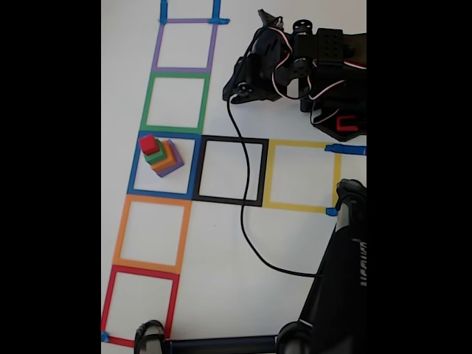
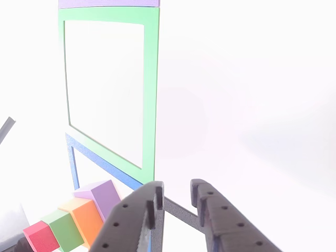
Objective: Tower of hanoi
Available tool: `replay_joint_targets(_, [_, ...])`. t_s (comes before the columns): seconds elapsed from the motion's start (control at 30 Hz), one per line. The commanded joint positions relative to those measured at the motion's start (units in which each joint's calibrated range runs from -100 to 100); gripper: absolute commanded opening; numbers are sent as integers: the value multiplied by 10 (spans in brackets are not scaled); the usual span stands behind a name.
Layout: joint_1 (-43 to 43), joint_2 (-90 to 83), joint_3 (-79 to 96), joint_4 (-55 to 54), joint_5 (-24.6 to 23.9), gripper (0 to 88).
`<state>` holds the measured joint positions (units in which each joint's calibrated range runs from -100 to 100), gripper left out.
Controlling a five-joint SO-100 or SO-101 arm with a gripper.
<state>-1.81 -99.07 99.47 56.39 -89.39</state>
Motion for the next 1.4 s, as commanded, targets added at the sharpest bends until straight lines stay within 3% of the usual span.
replay_joint_targets(0.0, [-2,-8,3,-10,4,15])
replay_joint_targets(1.37, [17,-8,4,-10,-28,16])
